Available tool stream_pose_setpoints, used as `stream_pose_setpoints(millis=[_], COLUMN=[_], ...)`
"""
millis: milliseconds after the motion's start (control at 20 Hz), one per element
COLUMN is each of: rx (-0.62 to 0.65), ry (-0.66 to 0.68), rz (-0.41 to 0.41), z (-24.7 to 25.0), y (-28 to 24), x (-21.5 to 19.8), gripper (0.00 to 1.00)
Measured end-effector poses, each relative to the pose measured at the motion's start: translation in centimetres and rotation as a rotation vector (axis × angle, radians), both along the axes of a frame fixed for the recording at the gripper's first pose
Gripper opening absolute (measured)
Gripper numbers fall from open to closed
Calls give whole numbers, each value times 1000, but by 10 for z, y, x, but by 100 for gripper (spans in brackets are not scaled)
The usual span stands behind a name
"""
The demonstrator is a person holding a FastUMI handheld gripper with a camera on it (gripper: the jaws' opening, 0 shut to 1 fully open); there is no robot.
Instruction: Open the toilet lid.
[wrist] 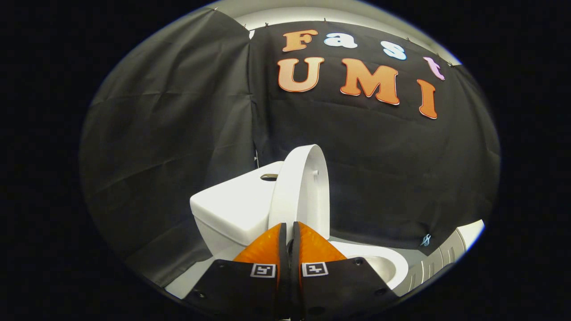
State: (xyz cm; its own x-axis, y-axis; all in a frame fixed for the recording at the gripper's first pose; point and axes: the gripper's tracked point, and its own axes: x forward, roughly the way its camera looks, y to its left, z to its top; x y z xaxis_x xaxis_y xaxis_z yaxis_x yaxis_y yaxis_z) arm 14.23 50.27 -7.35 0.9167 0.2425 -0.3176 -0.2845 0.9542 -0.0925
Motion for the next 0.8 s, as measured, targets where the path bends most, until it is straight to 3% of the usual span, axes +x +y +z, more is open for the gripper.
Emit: stream_pose_setpoints(millis=[400, 650, 750, 800], rx=[41, 67, 68, 77], ry=[27, 53, 28, 14], rz=[11, 41, 39, 35], z=[2, 7, 18, 24], y=[-12, -20, -31, -37], x=[0, -1, 0, 1], gripper=[9, 27, 61, 70])
